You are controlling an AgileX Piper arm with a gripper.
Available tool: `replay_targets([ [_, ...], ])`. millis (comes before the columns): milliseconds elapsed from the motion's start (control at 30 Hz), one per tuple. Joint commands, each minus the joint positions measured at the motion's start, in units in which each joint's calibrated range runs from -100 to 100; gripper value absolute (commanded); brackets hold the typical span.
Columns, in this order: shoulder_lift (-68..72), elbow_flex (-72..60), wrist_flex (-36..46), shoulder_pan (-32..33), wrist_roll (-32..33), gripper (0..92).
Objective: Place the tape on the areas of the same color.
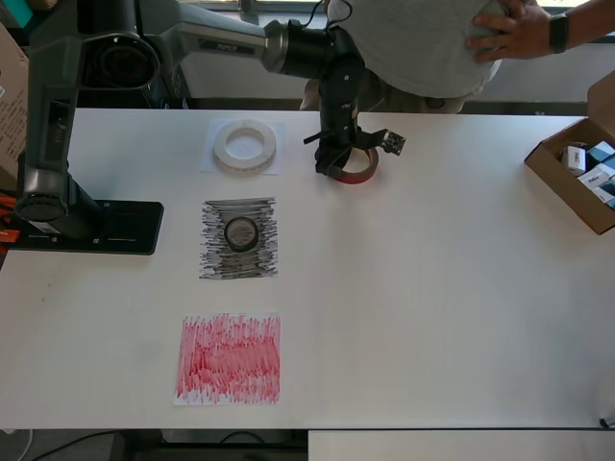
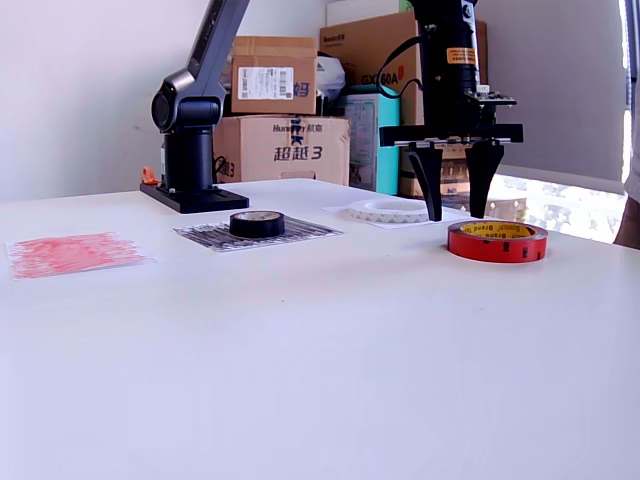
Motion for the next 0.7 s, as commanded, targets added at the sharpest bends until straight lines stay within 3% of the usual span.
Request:
replay_targets([
  [0, 0.54, -0.36, 0.24, 0.10, -0.51, 54.5],
  [467, 2.22, -0.36, 0.16, 0.10, -0.59, 52.7],
  [533, 2.22, -0.36, 0.16, 0.10, -0.59, 45.0],
  [667, 2.22, -0.36, 0.16, 0.10, -0.59, 18.7],
])
